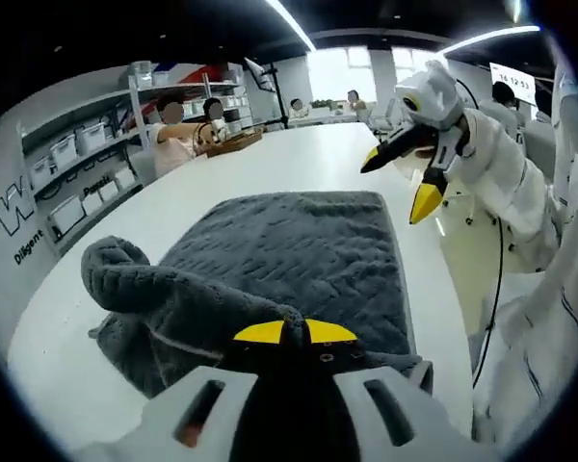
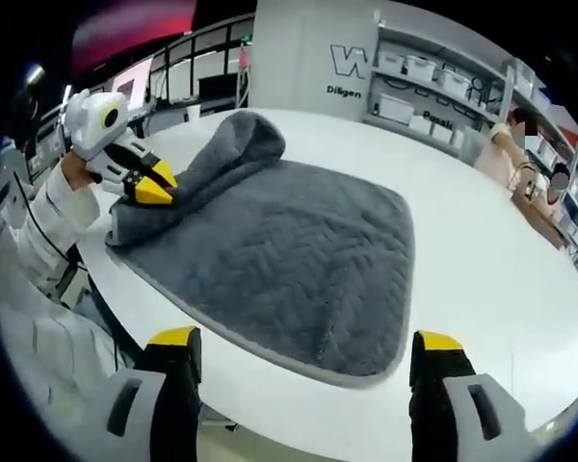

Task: Open the folded towel by lifting each exposed corner and separating the folded layers until the towel lies flat within the target outline without major curled edges

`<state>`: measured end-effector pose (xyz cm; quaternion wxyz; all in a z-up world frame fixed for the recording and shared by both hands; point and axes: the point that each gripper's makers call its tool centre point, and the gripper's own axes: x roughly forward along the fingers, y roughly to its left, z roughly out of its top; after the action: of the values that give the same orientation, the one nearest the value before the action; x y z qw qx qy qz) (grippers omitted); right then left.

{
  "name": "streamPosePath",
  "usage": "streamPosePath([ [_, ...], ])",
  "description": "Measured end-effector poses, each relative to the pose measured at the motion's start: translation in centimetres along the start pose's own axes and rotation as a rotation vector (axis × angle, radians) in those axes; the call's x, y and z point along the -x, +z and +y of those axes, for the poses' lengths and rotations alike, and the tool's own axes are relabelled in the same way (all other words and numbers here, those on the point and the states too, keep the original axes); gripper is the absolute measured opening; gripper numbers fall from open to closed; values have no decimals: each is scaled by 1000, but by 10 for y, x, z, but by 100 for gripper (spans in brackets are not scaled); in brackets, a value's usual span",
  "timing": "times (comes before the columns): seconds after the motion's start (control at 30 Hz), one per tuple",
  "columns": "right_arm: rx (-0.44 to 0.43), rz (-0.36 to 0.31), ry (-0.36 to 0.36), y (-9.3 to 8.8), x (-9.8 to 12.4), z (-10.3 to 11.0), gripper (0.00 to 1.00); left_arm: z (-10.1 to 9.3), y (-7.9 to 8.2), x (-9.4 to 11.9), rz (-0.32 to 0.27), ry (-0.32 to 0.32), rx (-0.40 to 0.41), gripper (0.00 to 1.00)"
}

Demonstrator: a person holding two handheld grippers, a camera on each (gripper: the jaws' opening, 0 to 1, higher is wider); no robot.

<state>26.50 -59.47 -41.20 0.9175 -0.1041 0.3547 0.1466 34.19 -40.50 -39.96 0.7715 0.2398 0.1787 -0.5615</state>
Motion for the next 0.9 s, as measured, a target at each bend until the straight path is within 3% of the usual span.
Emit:
streamPosePath([
  [0.43, -8, 11, 7, -5, -3, 1, 87, -16, -11, -10, 70, -58, -38, 9],
  [0.9, -18, 11, 4, -7, -1, 1, 87, -13, -5, 1, 49, -43, -14, 18],
])
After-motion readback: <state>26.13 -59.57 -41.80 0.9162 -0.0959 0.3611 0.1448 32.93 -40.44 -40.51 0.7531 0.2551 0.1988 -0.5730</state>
